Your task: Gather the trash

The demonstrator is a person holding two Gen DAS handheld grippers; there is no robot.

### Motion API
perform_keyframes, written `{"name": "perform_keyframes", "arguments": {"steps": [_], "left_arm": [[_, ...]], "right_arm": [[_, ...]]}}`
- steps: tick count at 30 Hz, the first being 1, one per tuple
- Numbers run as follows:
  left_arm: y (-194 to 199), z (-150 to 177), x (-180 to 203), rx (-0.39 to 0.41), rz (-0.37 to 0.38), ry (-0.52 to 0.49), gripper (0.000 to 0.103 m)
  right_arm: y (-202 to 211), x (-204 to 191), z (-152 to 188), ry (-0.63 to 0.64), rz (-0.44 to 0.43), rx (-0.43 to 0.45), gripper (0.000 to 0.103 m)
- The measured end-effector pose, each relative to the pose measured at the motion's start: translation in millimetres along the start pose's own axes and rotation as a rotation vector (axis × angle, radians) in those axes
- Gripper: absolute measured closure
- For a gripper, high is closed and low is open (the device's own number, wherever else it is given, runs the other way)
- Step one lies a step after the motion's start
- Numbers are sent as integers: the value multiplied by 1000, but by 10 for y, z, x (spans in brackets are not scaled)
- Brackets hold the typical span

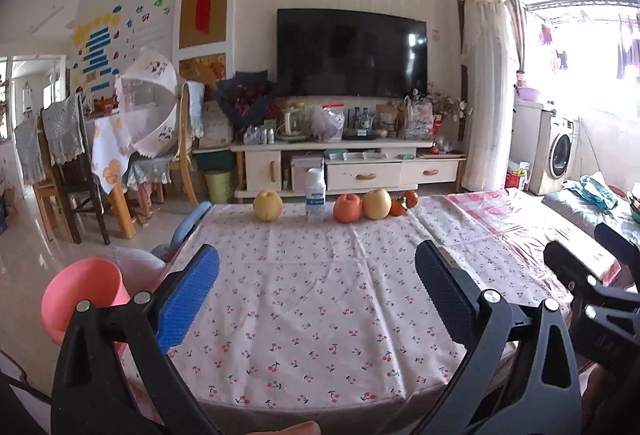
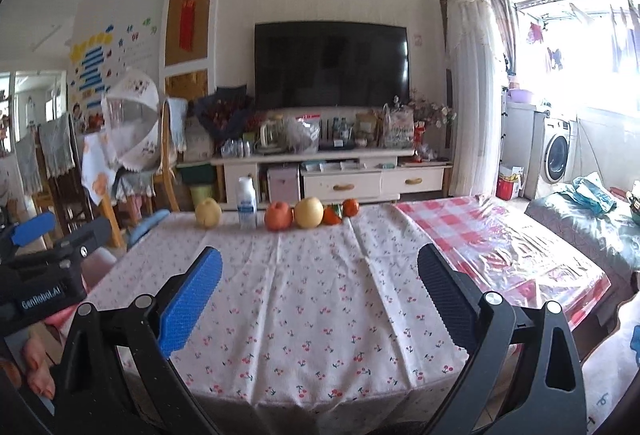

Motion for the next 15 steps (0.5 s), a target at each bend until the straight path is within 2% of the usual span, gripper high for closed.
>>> {"name": "perform_keyframes", "arguments": {"steps": [8, 15], "left_arm": [[147, -32, 74, 31, 6, -43, 4], [219, -26, 89, 30, 9, -41, 4]], "right_arm": [[219, 60, -138, -15, 8, 59, 6], [289, 56, -150, -3, 36, 61, 6]]}}
Point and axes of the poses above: each gripper's, at about its wrist camera, not at the fingertips, and y roughly against the way its jaws point, x to its right, z to its underside, the point moved 4 cm from there along -y, roughly the way its jaws point, and after that the axes turned 7 degrees about z, right-handed, at the moved point
